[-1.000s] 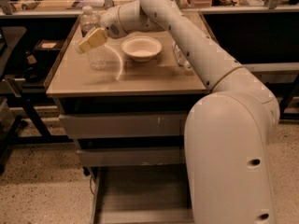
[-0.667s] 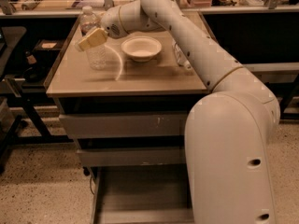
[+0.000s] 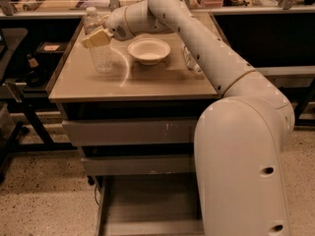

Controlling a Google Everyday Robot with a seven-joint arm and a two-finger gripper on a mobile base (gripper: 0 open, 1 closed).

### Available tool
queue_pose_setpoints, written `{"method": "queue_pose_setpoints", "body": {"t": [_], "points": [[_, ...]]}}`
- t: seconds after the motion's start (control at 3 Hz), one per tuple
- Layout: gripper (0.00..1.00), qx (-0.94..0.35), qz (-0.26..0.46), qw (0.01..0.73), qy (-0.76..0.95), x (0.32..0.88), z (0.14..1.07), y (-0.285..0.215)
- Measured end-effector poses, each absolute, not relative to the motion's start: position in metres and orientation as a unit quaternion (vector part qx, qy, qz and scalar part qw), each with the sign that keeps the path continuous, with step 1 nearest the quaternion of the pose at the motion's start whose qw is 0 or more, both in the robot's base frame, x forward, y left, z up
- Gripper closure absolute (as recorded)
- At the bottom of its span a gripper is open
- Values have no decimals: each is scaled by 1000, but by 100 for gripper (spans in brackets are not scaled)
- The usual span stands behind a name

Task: Place water bottle into bottom drawer

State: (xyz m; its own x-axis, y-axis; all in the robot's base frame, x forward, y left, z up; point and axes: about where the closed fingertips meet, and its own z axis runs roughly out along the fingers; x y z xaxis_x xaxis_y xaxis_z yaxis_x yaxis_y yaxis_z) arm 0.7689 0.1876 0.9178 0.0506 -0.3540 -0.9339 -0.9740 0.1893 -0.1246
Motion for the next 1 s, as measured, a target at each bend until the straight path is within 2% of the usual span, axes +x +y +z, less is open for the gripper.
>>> {"method": "queue_pose_setpoints", "body": {"t": [0.33,0.67,1.0], "points": [[85,-547,326,476,607,769,918,188],[100,-550,320,479,604,767,920,188],[100,-540,307,491,611,755,932,175]]}}
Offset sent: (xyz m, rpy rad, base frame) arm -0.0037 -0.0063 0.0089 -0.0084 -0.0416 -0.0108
